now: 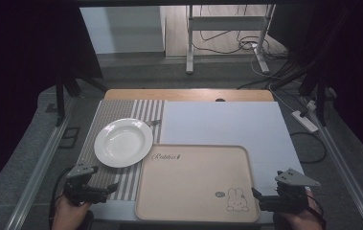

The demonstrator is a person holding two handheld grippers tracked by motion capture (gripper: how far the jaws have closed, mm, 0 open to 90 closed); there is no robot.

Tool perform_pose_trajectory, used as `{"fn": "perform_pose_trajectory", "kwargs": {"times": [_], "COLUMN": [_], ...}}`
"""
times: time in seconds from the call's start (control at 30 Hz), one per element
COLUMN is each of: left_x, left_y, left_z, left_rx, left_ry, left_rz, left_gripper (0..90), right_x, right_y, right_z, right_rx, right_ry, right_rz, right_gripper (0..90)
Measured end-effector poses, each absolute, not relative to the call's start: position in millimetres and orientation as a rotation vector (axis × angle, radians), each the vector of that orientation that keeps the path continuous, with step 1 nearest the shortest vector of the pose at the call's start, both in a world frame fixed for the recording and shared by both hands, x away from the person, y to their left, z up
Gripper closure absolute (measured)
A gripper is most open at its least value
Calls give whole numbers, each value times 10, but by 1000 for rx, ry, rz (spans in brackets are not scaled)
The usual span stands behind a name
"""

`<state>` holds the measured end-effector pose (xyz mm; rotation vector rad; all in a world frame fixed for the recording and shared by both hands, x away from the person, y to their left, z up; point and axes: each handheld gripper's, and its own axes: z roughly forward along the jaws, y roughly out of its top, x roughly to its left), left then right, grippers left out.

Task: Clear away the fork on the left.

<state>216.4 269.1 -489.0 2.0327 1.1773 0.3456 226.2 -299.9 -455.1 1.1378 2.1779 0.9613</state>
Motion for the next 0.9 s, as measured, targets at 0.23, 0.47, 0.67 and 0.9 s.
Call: {"fn": "perform_pose_trajectory", "kwargs": {"times": [0.23, 0.47, 0.67, 0.9], "left_x": [2176, 2186, 2201, 2210], "left_y": [2680, 2677, 2680, 2694], "left_z": [-4895, -4898, -4902, -4899], "left_rx": [2047, 2054, 2057, 2047], "left_ry": [1171, 1173, 1176, 1169], "left_rz": [331, 318, 303, 277], "left_gripper": [5, 7, 5, 0], "right_x": [2262, 2266, 2268, 2270], "right_y": [-2991, -2984, -2979, -2975], "right_z": [-4553, -4558, -4560, -4563], "right_rx": [1133, 1128, 1124, 1124], "right_ry": [2183, 2190, 2194, 2195], "right_rz": [951, 948, 939, 937], "right_gripper": [0, 0, 0, 0]}}
